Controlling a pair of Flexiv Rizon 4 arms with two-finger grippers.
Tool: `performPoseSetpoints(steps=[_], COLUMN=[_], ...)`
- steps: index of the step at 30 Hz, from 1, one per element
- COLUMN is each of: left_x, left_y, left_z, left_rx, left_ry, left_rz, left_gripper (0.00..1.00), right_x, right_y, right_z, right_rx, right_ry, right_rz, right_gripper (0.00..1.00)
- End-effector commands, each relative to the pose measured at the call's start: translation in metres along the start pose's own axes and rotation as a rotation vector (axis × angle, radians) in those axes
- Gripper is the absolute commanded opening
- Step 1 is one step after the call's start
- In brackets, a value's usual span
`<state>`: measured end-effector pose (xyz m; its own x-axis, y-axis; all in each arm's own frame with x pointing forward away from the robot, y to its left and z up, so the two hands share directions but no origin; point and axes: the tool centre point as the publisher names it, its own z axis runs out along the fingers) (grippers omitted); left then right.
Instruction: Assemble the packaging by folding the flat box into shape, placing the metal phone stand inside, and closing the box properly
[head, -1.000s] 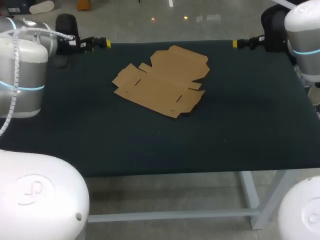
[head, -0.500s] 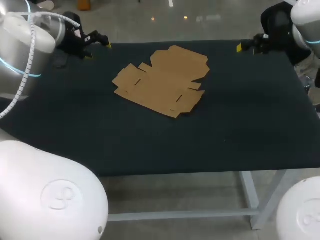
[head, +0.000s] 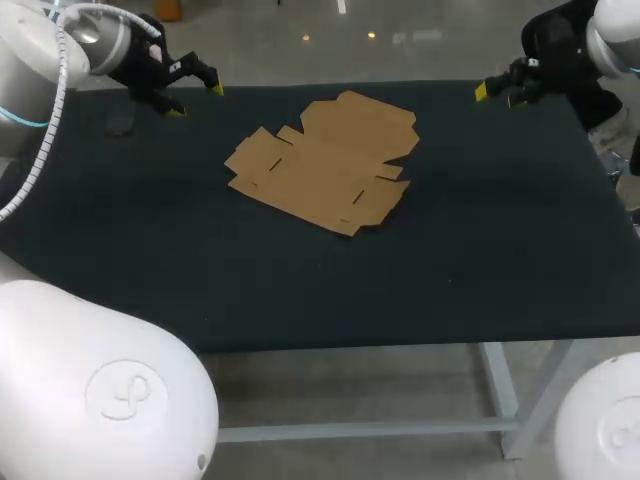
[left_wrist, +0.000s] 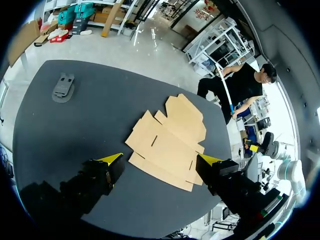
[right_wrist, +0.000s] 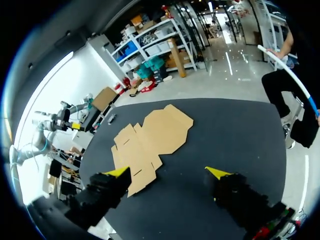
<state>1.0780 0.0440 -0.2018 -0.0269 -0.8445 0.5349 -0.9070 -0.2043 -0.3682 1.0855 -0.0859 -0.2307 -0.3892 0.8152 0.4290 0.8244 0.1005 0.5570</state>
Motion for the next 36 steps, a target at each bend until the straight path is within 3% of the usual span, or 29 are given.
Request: performPoseSetpoints(steps=[1,6,11,17,28,36], left_x=[0.003,-0.001,-0.005,-0.015,-0.02,-0.025], left_y=[-0.001,0.01,0.023,0.027,0.046,0.055], left_z=[0.001,-0.001,0.002,0.004,0.004,0.005], left_rx=[-0.085,-0.091,-0.094,-0.146,-0.266,-0.263], left_ry=[-0.045,-0.043,-0.035,0.011,0.007,-0.014], left_rz=[-0.074,-0.113,-0.081,-0.076,-0.002,0.012], left_gripper=[1.0,1.0,1.0,1.0,1.0,1.0], right_x=[0.002,0.008,0.012,0.019,0.021,0.027], right_y=[-0.003,-0.018,-0.033,-0.051,-0.07,-0.077], right_z=[0.001,0.003,0.007,0.011,0.024,0.042], right_rx=[0.02,0.055,0.091,0.084,0.15,0.186], right_ry=[-0.066,-0.088,-0.09,-0.067,-0.034,-0.015], right_rz=[0.078,0.233,0.417,0.534,0.573,0.56], right_gripper=[1.0,1.0,1.0,1.0,1.0,1.0])
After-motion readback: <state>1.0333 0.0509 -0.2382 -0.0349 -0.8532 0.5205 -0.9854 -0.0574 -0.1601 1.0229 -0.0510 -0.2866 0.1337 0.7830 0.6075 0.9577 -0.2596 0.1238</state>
